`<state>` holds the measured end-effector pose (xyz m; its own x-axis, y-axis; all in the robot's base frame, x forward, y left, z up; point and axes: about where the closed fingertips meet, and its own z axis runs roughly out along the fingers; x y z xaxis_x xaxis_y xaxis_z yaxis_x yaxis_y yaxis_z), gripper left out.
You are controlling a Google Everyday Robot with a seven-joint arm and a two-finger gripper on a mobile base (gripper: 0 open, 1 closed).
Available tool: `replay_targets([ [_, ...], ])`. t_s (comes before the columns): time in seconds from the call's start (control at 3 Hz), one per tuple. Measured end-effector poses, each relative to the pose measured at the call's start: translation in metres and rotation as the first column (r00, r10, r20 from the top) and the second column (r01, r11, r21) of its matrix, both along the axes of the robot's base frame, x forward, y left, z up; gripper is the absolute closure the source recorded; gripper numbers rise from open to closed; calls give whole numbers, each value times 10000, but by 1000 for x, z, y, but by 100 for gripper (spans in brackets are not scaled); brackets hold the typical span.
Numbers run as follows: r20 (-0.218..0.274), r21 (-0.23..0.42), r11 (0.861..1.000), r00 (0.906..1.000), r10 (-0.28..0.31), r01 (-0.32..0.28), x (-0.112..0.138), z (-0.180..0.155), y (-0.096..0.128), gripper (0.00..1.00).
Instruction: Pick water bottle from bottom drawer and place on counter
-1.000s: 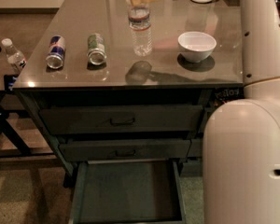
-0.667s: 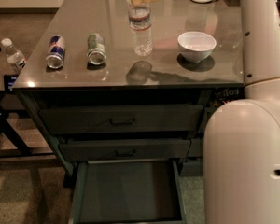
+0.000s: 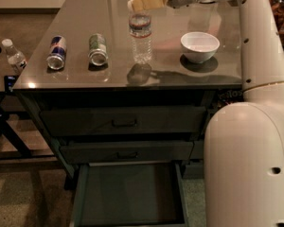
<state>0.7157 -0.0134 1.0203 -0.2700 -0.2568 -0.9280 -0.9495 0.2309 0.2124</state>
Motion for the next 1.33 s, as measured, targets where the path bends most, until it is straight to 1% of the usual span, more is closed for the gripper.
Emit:
replay_targets([
  [0.67,-263,145,9998,9996,127,-123,3,-12,-3,100],
  [1.33,-742,403,9992,9972,-56,86,11,-33,-15,100],
])
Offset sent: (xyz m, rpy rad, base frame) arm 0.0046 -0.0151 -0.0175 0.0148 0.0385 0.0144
